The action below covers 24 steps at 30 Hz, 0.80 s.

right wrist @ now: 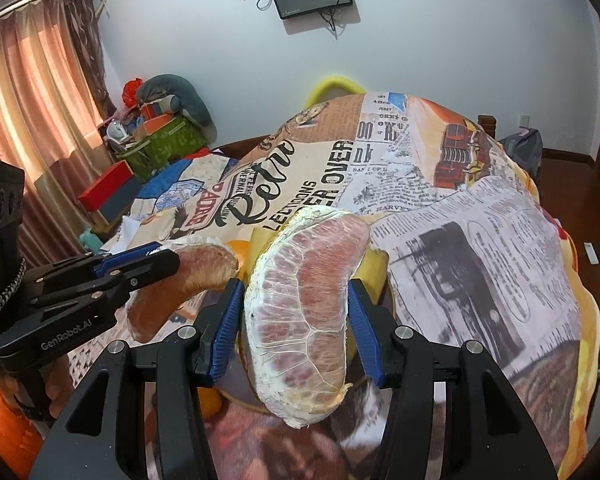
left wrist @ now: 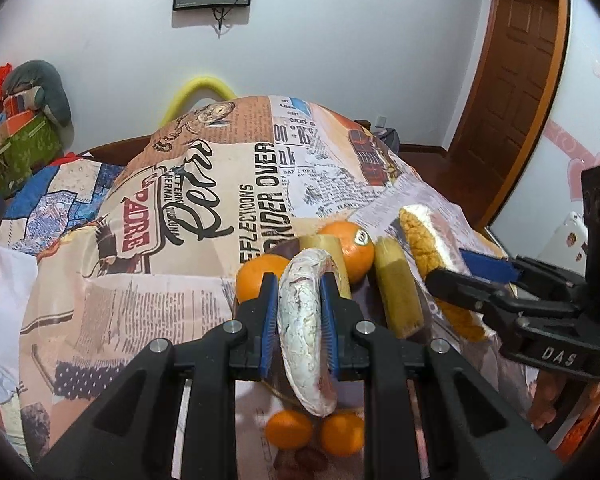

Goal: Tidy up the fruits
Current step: 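Lower both pomelo segments onto the plate beside the yellow cylinders and open both grippers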

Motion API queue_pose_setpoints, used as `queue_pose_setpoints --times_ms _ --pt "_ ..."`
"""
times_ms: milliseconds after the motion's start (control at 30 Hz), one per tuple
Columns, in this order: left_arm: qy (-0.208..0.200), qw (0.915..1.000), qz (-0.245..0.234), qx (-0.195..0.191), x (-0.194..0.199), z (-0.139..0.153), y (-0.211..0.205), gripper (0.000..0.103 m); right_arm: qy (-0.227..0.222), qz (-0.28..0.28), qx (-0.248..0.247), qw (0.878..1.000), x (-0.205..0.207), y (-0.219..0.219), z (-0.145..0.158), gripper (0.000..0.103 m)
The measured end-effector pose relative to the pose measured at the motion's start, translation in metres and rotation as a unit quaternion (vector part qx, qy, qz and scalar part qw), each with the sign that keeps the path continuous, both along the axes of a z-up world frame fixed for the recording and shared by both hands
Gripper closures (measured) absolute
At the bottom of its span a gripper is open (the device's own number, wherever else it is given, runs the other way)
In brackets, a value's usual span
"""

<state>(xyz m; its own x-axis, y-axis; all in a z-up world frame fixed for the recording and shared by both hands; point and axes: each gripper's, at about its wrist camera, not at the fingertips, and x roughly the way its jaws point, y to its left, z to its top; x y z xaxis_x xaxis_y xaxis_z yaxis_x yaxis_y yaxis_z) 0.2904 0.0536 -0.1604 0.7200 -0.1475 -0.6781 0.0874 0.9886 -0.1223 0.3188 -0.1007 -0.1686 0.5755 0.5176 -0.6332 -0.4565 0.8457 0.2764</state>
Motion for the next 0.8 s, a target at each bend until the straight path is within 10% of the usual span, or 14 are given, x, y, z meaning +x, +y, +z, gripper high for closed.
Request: queue_pose_setpoints --times_ms 800 --pt "0.030 0.9995 0.005 -0.009 0.025 -0.036 0.007 0.082 0.039 0.013 -0.016 0.999 0.032 0.030 -0.035 0.054"
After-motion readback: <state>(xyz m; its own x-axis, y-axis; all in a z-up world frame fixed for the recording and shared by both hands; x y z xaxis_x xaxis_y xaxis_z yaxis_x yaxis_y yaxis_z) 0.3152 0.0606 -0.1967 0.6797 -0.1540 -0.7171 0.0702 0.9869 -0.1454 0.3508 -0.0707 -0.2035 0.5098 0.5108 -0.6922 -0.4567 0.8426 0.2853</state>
